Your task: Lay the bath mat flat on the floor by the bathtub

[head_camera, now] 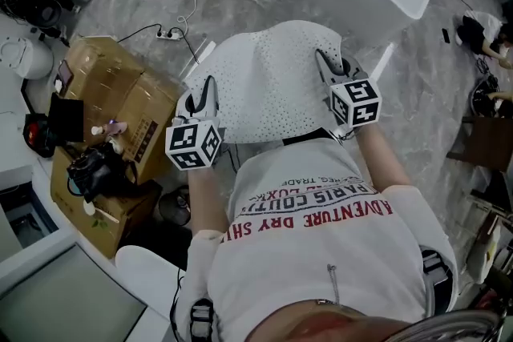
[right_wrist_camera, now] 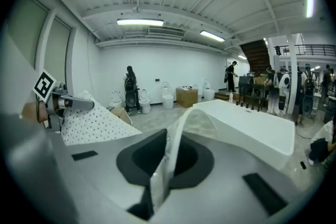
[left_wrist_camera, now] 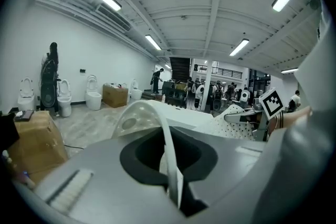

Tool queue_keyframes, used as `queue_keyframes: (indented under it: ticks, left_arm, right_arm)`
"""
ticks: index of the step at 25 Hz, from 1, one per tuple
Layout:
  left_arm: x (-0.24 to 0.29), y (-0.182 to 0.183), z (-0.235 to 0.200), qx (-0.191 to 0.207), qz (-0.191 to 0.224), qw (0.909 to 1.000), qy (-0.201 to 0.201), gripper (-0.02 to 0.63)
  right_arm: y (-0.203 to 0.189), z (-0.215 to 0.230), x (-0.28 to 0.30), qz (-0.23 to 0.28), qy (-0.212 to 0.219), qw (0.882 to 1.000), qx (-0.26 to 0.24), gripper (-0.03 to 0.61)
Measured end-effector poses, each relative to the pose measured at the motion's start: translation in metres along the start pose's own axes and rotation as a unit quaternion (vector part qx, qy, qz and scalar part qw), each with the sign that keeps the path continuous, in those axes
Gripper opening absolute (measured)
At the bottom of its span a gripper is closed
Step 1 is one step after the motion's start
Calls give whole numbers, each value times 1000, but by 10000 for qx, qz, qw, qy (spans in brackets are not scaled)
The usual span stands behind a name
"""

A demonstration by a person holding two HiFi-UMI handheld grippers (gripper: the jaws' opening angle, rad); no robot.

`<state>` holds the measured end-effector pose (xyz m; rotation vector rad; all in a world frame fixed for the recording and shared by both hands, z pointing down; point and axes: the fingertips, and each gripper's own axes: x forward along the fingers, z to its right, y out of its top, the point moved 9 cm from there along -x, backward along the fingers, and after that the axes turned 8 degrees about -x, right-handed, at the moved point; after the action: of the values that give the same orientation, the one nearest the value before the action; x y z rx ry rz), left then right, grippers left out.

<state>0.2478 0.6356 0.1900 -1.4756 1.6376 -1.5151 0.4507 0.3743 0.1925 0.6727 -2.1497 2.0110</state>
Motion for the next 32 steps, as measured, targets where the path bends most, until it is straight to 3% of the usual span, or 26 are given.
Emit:
queue_keyframes:
  ticks: [5, 10, 15, 19, 26, 29, 32]
  left_arm:
    - [52, 12, -38, -136, -161, 9992, 341, 18]
    - [134, 49, -73, -184, -302, 9984, 433, 18]
    - [233, 87, -108, -524, -485, 9973, 156, 18]
    - [305, 116, -125, -529, -530, 9972, -28, 18]
    - [426, 148, -155, -257, -1035, 9925, -589, 18]
    - [487, 158, -175, -259, -1362, 9853, -998, 18]
    - [546, 162, -197, -320, -1722, 9740, -1434, 18]
  right_arm:
    - [-1, 26, 82, -90, 344, 9992, 167, 17]
    - [10, 73, 169, -274, 562, 9976, 303, 17]
    - [12, 134, 239, -596, 528, 9918, 1000, 17]
    - [16, 177, 276, -744, 204, 9923, 973, 17]
    - [25, 228, 330, -988, -463, 9857, 1283, 17]
    - [24, 241, 357, -1161, -880, 9770, 1560, 17]
    - [20, 245, 383, -1392, -1384, 9598, 2005, 17]
